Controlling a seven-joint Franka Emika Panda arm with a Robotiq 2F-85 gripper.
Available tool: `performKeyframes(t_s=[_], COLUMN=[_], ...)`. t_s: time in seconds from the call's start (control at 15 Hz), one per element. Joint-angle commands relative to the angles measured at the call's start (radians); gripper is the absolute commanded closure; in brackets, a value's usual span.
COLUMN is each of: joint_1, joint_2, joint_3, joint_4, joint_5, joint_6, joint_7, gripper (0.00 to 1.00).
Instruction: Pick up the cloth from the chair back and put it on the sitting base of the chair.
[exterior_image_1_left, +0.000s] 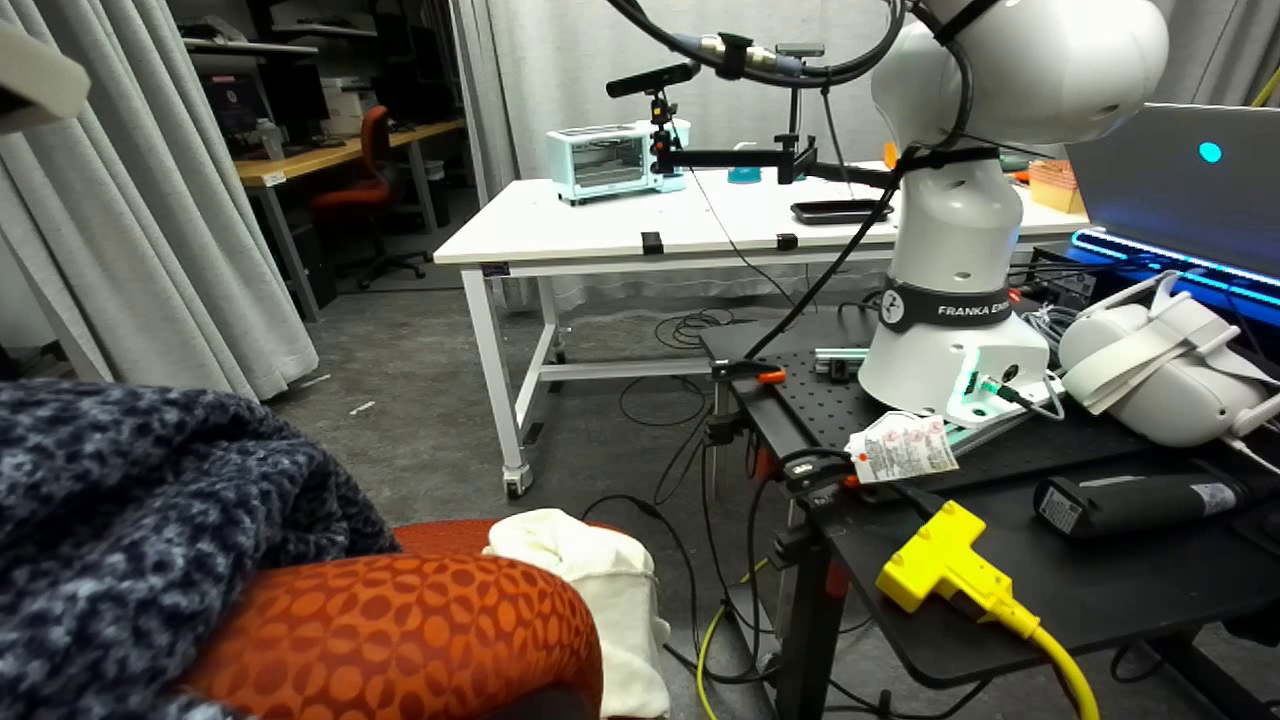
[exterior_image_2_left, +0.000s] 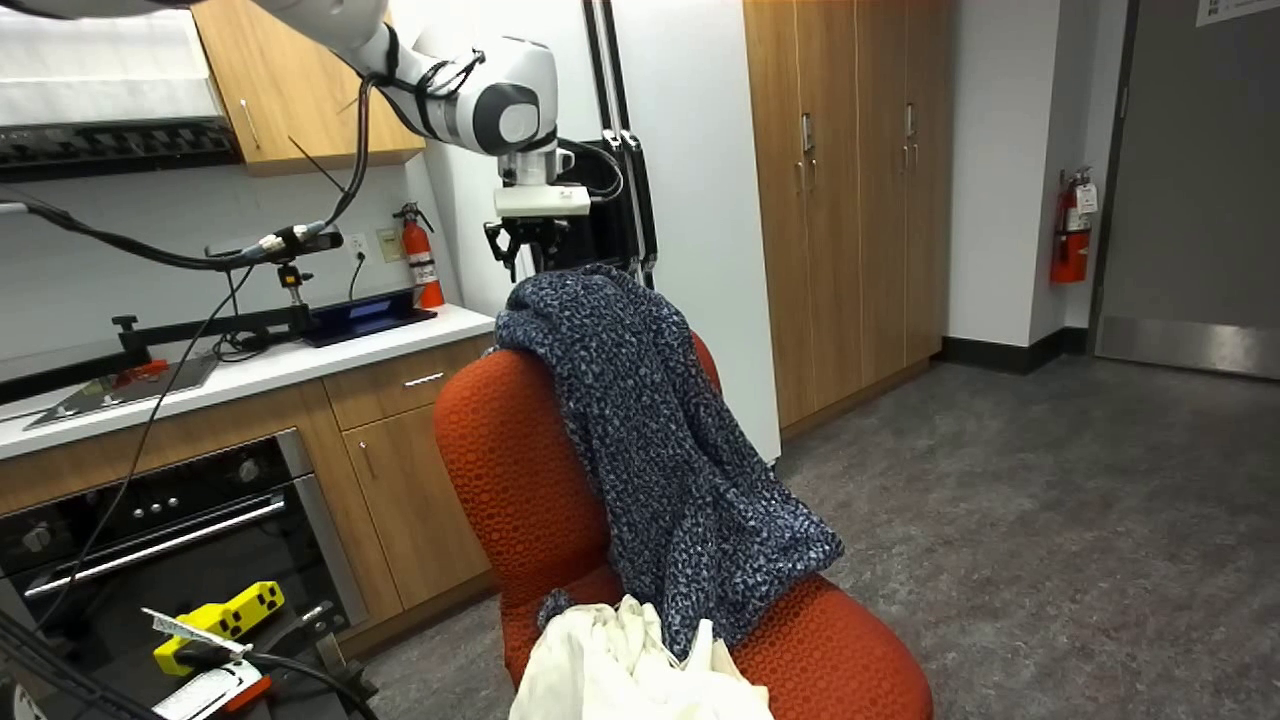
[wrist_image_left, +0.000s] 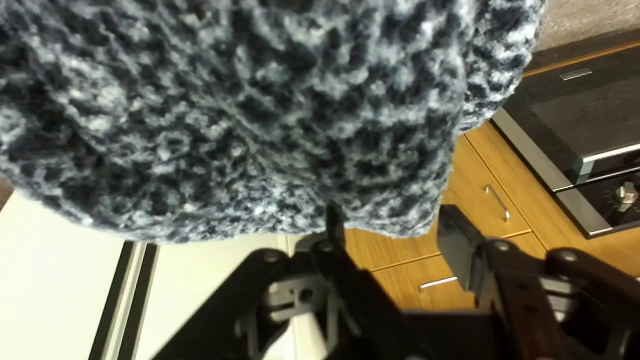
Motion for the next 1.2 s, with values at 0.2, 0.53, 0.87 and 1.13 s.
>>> performKeyframes(t_s=[0.2,0.53,0.87,1.13], joint_1=[0.004,-0.008,-0.021,-0.032], joint_2=[0.001,0.006,-0.002,-0.017], joint_3=[-0.004,0.005,0.004,0.004], joint_4=[-0.035,-0.054,-0.063,-0.068], joint_5=[0.005,0.027,0.038,0.052], joint_6=[-0.003,0.001,0.014,0.041], joint_7=[-0.025,-0.028,-0.024,-0.018], gripper=[0.0,0.36,0.77,1.0])
